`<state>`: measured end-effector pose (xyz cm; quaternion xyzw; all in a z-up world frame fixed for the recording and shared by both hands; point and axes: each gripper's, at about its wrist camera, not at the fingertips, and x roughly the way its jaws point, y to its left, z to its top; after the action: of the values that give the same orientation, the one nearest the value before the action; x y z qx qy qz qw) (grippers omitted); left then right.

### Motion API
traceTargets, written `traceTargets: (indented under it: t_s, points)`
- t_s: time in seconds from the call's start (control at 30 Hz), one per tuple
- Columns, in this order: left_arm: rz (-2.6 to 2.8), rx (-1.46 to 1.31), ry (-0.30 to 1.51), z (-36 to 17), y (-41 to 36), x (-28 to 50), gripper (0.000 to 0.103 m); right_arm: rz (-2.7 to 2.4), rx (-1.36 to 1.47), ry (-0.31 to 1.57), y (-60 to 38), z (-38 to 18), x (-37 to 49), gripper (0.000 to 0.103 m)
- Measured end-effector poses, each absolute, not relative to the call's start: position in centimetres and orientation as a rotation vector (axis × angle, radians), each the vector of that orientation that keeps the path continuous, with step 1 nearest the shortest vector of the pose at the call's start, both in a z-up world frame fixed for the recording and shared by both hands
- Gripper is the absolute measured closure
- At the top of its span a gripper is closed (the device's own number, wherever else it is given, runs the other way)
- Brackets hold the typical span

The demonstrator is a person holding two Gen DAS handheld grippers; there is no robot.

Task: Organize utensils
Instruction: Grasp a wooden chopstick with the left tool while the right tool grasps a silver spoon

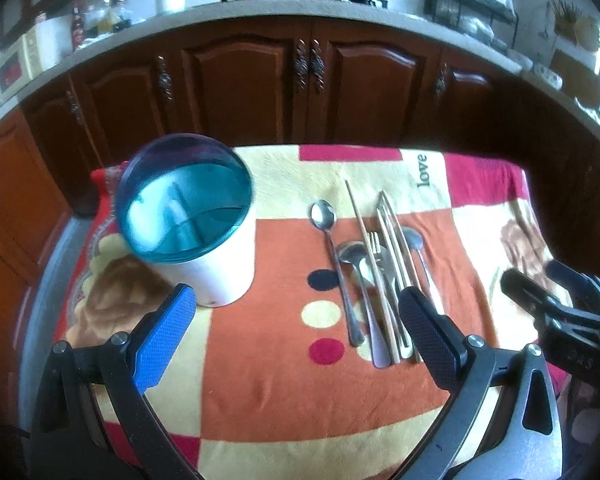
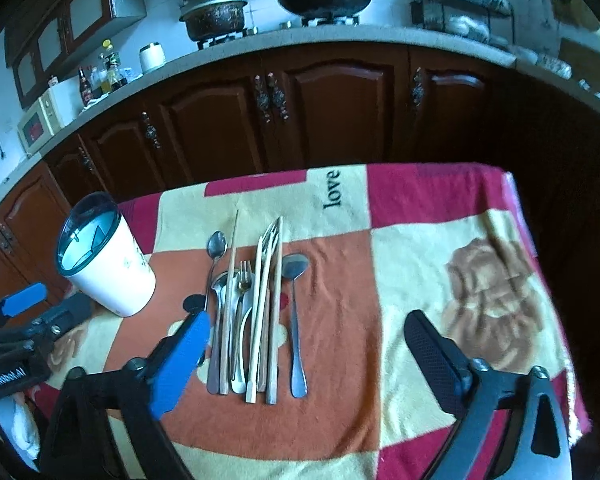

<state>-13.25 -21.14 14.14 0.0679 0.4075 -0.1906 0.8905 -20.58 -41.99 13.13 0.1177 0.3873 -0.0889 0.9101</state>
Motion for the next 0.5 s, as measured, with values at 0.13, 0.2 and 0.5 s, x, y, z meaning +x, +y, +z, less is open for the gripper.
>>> traceTargets:
  t_s: [0.13,0.2,0.5]
  points:
    - [-0.423,0.135,0.888,13.2,-23.0,-11.4,0.006,-0.121,0.291,0.830,-43.5,11.2,-18.2,0.034]
    - [-0.432,0.124,0.923,12.5,-24.0,-10.1,0.009,-0.088,0.309,0.862,-43.9,10.1,-16.6,0.046]
    - [-0.442,0.101,1.023,10.5,-28.1,-4.9,0.022,0.011,0.415,0.964,-46.6,4.6,-10.5,0.060]
